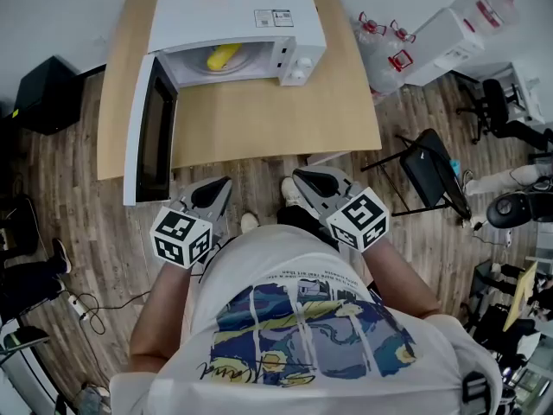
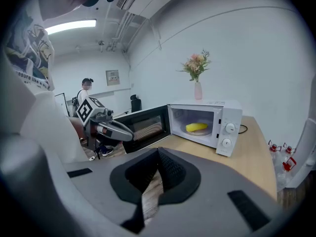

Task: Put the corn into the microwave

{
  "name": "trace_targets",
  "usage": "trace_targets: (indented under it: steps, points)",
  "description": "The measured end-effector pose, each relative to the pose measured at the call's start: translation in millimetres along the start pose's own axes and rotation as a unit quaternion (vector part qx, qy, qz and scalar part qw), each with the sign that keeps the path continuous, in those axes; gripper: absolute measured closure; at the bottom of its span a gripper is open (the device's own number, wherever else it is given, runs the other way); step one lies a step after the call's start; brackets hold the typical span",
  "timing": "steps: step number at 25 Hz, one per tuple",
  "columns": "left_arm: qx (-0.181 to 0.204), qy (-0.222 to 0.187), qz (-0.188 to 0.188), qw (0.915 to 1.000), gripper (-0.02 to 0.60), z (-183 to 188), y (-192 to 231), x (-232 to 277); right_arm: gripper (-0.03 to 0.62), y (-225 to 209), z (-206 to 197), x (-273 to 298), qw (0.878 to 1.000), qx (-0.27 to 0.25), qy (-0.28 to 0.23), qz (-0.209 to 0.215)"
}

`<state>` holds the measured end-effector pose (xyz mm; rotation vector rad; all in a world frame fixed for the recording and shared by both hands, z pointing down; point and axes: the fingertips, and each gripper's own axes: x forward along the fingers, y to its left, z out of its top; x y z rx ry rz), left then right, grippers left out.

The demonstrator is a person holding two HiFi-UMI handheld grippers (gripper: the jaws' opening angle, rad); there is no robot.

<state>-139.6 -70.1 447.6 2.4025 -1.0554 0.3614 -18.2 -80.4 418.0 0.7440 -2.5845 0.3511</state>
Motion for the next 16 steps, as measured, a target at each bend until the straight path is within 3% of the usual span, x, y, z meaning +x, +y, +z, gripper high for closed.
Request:
trace_targets:
  steps: [6,16]
  points:
    - [-0.003,0.004,0.007,1.0,0.572,2.8,7.2,16.9,0.585,-15.4,1.8,1.8,1.0,0.001,-0.003,0.005]
    - [0.006,0.008,0.067,0.9977,0.571,19.2,35.9,64.7,0.585,-70.3,7.6,-3.5,1.0,-0.001,-0.004,0.01]
